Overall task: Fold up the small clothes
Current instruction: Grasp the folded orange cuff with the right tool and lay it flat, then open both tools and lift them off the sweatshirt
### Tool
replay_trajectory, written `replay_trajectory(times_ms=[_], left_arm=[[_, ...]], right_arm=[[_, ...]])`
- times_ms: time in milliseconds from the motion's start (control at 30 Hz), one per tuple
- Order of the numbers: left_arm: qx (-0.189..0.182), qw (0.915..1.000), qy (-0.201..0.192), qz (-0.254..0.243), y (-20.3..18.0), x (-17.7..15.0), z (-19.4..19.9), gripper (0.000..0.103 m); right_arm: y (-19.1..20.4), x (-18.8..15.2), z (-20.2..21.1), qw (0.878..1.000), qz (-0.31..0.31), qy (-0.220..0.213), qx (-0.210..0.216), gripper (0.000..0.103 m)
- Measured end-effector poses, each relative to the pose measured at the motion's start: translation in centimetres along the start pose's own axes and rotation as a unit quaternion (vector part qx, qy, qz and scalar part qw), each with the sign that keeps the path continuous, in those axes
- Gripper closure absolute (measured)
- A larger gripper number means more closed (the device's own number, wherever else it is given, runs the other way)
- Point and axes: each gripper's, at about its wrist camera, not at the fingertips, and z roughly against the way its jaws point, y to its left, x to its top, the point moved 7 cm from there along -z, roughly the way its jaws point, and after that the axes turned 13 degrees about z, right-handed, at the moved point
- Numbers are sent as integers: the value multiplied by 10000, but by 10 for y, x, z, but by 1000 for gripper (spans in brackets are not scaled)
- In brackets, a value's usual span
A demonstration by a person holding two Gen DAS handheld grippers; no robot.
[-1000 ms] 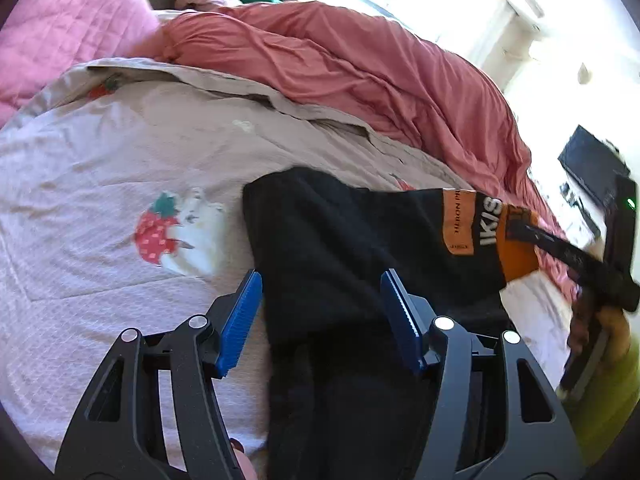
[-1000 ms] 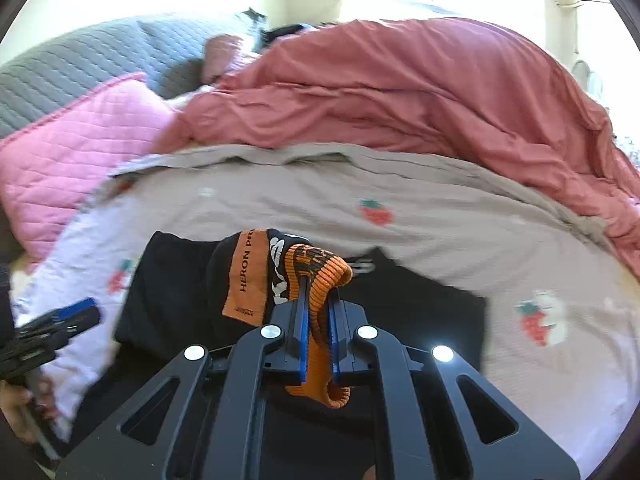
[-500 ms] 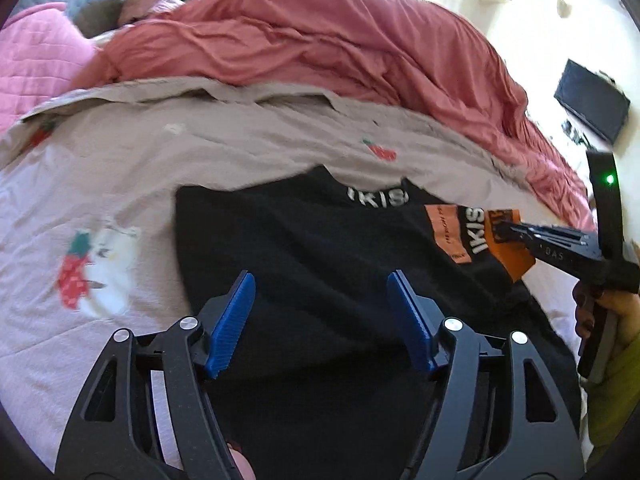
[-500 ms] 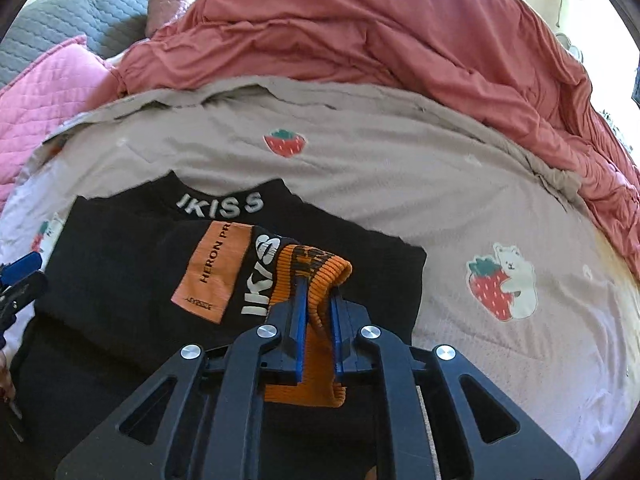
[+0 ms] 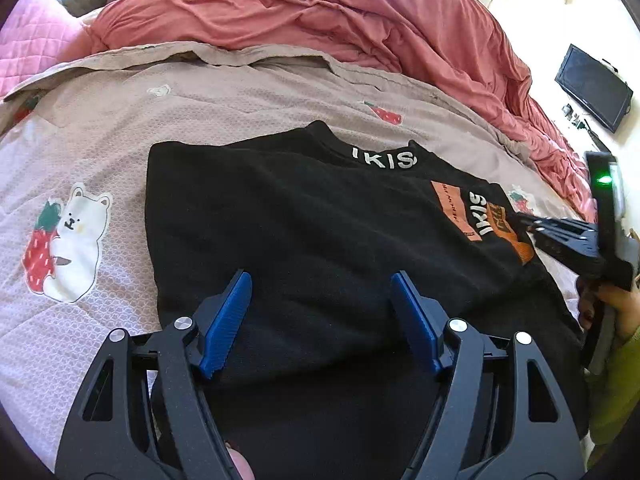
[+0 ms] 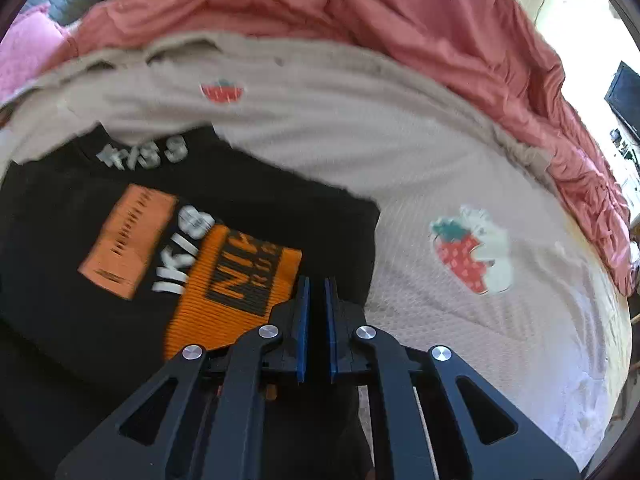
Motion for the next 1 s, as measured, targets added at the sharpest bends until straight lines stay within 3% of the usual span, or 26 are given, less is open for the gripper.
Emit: replay_trajectory(times_ms=[167, 333, 467, 567, 900, 967, 1000], left_arm=[[214, 9996, -173, -30, -7, 6, 17, 38], [294, 9986, -250, -360, -25, 5, 25, 38], [630, 9961, 144, -604, -24, -10, 4, 35], [762, 9936, 188, -809, -25, -14, -3, 33], [550, 9962, 212, -639, -22, -10, 2, 32], [490, 9970, 218, -561, -22, -8, 4, 31], [443, 9975, 218, -510, -22, -7, 6, 30]], right_arm=[[6, 6, 42, 9965, -275, -629, 472, 91], [32, 5, 48, 9915, -273, -687, 1068, 87], [52, -1, 37, 9912, -180, -485, 1220, 77], [57, -11, 24, 9930, -145, -215, 1153, 71], [52, -19, 21, 9915, -450, -204, 1203, 66], [50, -20, 26, 9909, -635, -179, 1172, 58], [50, -21, 29, 9897, -741, -186, 1210, 49]])
